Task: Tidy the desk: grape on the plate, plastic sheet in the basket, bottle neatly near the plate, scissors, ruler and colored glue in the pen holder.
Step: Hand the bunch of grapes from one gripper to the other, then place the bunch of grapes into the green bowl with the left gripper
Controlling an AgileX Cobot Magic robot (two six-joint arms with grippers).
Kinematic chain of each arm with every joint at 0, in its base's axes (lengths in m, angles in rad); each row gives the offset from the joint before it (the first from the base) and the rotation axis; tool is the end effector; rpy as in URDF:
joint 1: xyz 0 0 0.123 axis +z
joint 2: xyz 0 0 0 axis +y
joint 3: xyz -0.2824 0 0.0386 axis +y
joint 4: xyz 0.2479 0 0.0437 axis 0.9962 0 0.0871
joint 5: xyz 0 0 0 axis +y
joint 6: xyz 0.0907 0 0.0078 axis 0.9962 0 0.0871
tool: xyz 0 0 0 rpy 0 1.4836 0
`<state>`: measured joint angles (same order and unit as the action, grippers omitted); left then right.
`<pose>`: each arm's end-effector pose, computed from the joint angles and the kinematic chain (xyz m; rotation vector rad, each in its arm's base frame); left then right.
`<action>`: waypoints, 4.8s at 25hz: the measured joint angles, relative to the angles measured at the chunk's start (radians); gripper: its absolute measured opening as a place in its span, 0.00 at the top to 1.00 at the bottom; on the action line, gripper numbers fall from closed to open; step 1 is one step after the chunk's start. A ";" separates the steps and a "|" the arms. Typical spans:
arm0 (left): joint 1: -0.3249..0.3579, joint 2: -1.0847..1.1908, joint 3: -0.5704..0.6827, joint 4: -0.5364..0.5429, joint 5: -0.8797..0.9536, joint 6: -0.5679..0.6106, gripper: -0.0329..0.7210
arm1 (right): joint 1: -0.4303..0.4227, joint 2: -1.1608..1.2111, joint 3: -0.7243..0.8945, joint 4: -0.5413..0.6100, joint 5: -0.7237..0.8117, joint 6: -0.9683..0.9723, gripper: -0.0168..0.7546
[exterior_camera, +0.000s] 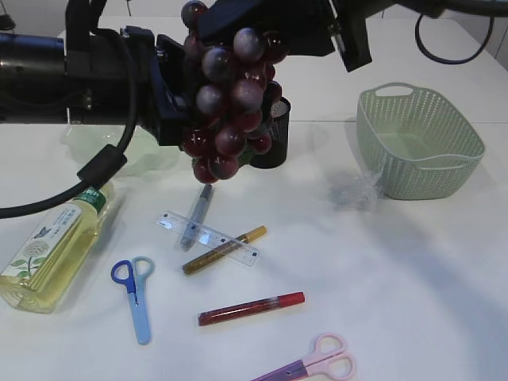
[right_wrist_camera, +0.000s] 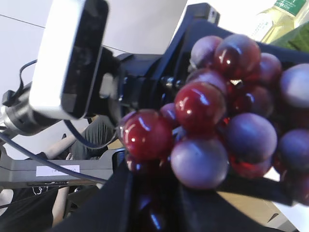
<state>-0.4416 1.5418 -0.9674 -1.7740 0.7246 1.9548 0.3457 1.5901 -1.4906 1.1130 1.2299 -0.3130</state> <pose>0.2713 -0.1938 0.2873 0.9780 1.6269 -0.8840 0.2796 0.1825 0.3852 -0.5320 2.3898 1.5170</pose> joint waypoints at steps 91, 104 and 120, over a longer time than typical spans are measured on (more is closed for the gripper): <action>0.035 -0.047 -0.054 -0.049 -0.840 -0.149 0.75 | 0.002 -0.011 -0.004 -0.496 0.002 0.060 0.22; 0.202 0.142 -0.270 -0.056 -0.844 -0.153 0.75 | 0.002 -0.011 -0.004 -0.632 0.004 0.062 0.22; 0.267 0.497 -0.557 -0.056 -0.835 -0.153 0.75 | 0.002 -0.011 -0.004 -0.637 0.005 0.062 0.22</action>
<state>-0.1741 2.0385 -1.5247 -1.8300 -0.1100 1.8016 0.3477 1.5791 -1.4943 0.4764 1.2345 -0.2513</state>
